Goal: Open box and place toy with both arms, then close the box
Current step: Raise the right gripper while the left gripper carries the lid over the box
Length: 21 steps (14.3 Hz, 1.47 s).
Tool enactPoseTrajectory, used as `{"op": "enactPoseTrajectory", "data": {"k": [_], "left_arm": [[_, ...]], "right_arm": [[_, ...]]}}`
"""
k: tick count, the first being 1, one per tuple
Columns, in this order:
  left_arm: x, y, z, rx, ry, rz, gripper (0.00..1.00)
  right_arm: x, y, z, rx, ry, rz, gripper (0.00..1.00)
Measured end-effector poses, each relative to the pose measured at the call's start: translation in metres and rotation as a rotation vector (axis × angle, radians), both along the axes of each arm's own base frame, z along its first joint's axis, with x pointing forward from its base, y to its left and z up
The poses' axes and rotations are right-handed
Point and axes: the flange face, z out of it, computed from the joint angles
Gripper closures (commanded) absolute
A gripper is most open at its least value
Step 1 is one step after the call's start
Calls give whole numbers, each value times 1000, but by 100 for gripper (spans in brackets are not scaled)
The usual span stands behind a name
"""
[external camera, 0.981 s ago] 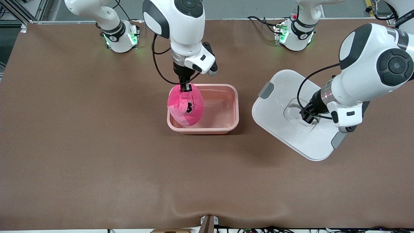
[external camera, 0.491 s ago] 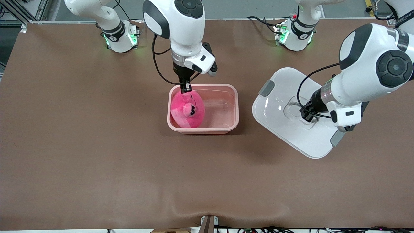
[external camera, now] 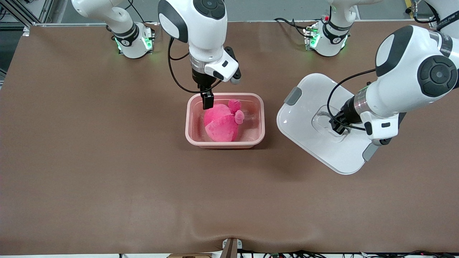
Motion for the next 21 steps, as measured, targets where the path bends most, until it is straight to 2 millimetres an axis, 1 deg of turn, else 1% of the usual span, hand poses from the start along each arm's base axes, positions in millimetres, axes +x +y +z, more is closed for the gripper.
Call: {"op": "enactPoseTrajectory", "data": {"k": [5, 7, 11, 13, 15, 17, 18, 19, 20, 21], "left_arm": [[-1, -3, 0, -1, 0, -6, 100], [-4, -11, 0, -2, 1, -6, 100], [-9, -31, 7, -9, -1, 47, 100], [-10, -37, 12, -15, -10, 71, 100], [-12, -47, 16, -22, -21, 105, 100], [-15, -56, 19, -28, -28, 137, 100], [-16, -60, 20, -30, -31, 154, 100], [-16, -63, 21, -32, -35, 171, 100], [-16, -66, 22, -36, -42, 180, 100], [-17, -69, 23, -39, -47, 185, 100]], "right_arm": [[1, -1, 2, 3, -5, -17, 0], [0, -1, 3, 12, -16, -90, 0], [-11, 5, 10, 38, -48, -283, 0], [-12, 3, 15, 46, -61, -364, 0], [-12, -4, 25, 46, -71, -437, 0], [-10, -19, 40, 42, -79, -497, 0], [-5, -31, 49, 43, -84, -526, 0], [3, -46, 58, 48, -90, -559, 0], [14, -65, 67, 55, -94, -597, 0], [28, -89, 74, 68, -92, -645, 0]]}}
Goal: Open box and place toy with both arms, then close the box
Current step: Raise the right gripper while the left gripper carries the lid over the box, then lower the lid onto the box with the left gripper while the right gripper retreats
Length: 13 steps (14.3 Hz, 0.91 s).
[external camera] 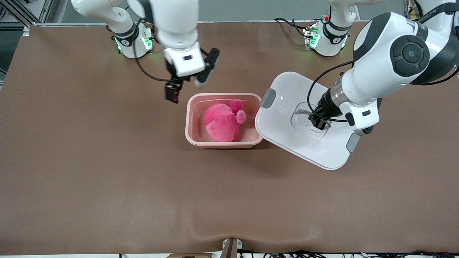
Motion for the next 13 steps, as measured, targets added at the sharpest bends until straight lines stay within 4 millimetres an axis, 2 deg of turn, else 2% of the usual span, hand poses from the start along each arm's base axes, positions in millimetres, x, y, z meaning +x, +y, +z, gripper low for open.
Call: {"op": "enactPoseTrajectory", "data": {"k": [3, 6, 10, 13], "left_arm": [[-5, -16, 2, -3, -5, 42, 100], [-15, -44, 3, -13, -18, 85, 100], [-35, -99, -10, 7, -39, 167, 100], [-55, -149, -30, 31, -54, 234, 100]], "right_arm": [[45, -85, 16, 63, 15, -167, 0], [72, -158, 27, 83, -1, -295, 0], [85, -247, 47, 90, -21, -453, 0], [83, -298, 57, 83, -13, -547, 0]]}}
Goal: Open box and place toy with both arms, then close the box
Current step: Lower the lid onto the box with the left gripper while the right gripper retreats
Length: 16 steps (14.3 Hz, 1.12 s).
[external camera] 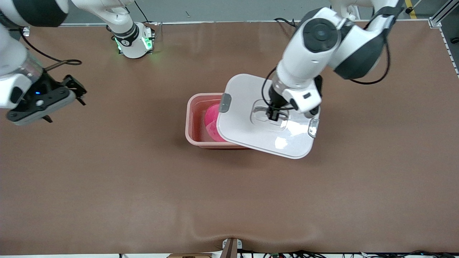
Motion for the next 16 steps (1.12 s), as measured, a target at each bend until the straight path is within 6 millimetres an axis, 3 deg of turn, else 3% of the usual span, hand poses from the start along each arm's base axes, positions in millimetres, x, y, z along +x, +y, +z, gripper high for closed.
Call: {"op": "enactPoseTrajectory", "data": {"k": [3, 8, 11, 13, 16], "left_arm": [[-21, -42, -22, 33, -22, 42, 100], [-36, -75, -43, 40, -45, 92, 100], [-58, -105, -54, 49, -80, 126, 100], [-74, -125, -72, 86, -111, 144, 100], [-82, -137, -95, 110, -117, 144, 100]], "right_arm": [[-8, -22, 1, 27, 42, -153, 0], [-18, -35, 4, 74, 42, -494, 0], [-19, -81, -9, 107, 78, -594, 0], [-21, -113, -21, 119, 106, -656, 0], [-25, -137, -31, 118, 126, -701, 0]]}}
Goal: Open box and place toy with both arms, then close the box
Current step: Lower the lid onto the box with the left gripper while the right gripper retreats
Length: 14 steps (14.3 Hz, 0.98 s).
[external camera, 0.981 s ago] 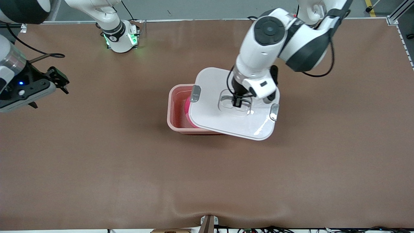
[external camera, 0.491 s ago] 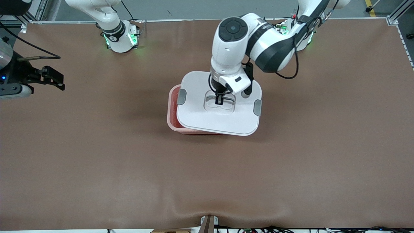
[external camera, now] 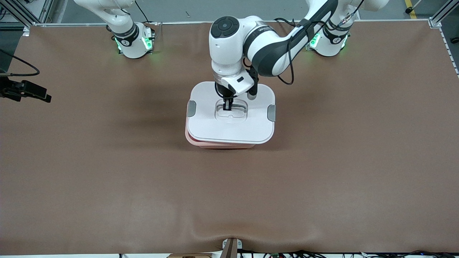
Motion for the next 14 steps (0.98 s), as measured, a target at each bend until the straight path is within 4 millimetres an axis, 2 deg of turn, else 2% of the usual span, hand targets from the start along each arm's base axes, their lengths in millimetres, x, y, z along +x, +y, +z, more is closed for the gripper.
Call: {"op": "enactPoseTrajectory", "data": {"k": [2, 6, 11, 14], "left_arm": [[-2, -2, -3, 2, 2, -3, 100], [-6, -7, -9, 13, -7, 2, 100], [-14, -24, -39, 26, -51, 28, 100], [-13, -27, -45, 15, -66, 26, 100]], "right_arm": [[1, -7, -6, -1, -8, -13, 0], [6, -7, -10, -5, -46, -14, 0], [5, 0, -4, -6, -61, -1, 0], [5, 0, 0, -12, -69, 5, 0]]}}
